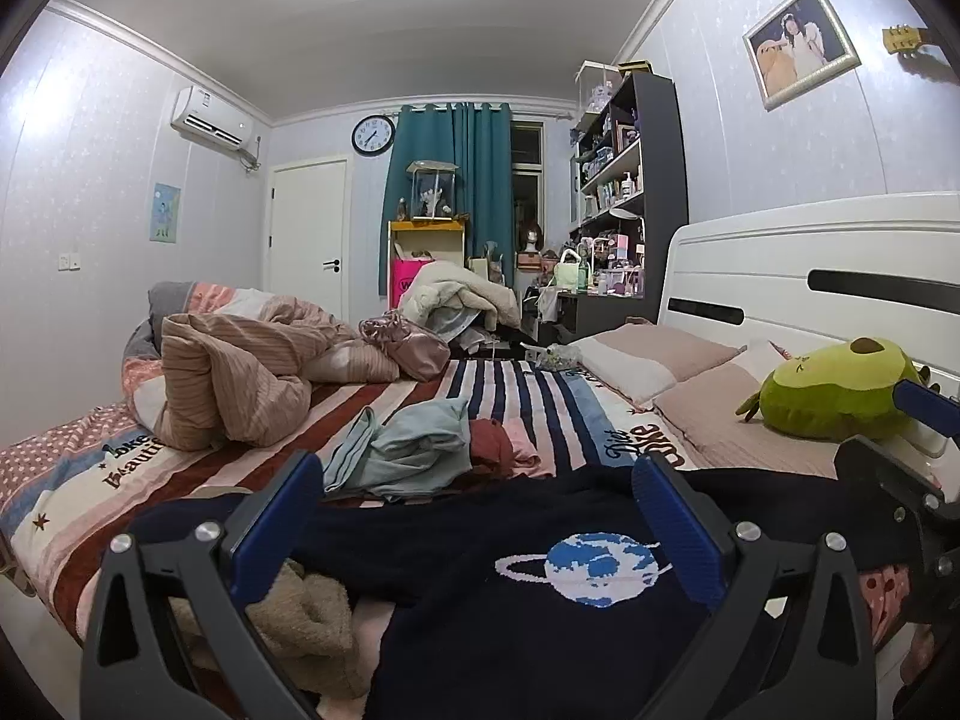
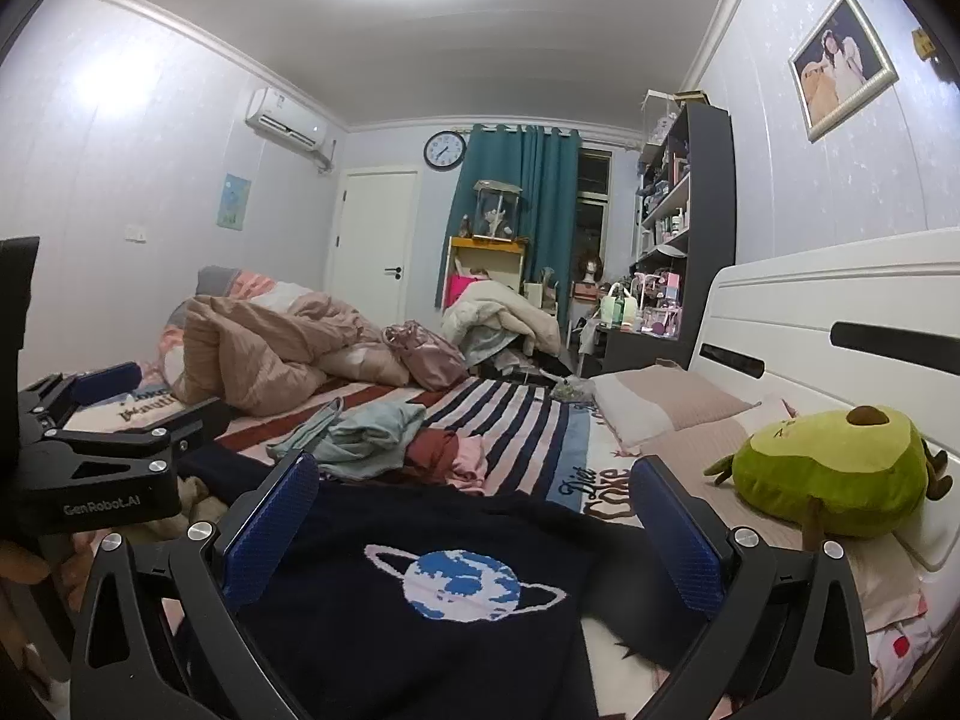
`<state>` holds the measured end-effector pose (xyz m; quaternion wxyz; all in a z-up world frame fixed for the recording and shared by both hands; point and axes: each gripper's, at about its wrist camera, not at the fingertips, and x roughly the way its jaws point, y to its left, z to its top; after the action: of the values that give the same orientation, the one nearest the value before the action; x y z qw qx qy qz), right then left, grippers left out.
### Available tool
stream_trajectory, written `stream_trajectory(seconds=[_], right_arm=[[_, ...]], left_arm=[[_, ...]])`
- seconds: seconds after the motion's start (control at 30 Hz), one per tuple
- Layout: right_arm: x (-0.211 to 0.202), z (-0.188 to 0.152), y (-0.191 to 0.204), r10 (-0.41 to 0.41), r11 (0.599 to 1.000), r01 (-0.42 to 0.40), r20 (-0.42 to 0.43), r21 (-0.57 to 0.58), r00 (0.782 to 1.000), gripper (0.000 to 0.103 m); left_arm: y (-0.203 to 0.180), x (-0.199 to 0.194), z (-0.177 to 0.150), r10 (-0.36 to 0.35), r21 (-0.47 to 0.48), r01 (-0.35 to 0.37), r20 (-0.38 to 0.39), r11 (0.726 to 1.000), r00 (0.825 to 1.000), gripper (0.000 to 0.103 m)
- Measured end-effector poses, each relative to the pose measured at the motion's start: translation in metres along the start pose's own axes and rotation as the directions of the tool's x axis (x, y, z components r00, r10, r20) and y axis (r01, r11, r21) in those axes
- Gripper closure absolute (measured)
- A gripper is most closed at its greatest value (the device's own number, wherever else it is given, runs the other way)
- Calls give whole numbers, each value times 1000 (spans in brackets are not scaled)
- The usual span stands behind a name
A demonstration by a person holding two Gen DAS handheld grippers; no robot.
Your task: Fold small clothes
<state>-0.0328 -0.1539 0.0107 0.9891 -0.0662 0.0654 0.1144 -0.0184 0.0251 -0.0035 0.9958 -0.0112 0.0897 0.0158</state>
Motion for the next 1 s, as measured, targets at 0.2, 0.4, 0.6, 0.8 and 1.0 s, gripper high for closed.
stream_trajectory(seconds=[0.2,0.4,0.6,0.8,1.0], right_arm=[[1,-1,-2,-6,1000,6,-8,-7,1000,0],[0,-1,-5,-17,1000,17,-18,2,1000,0],[2,-1,-7,-20,1000,20,-25,1,999,0],[4,-3,-8,-11,1000,11,-30,11,999,0],[6,-1,-8,1,1000,0,-19,28,1000,0]], left_arm=[[-2,-1,-1,-12,19,12,10,1000,1000,1],[-3,0,-1,-13,17,13,3,1000,1000,1],[-3,3,-1,-9,15,9,0,1000,1000,1],[3,6,-1,-4,1,4,-7,1000,1000,1],[10,7,-2,14,-7,-14,1,1000,1000,1]])
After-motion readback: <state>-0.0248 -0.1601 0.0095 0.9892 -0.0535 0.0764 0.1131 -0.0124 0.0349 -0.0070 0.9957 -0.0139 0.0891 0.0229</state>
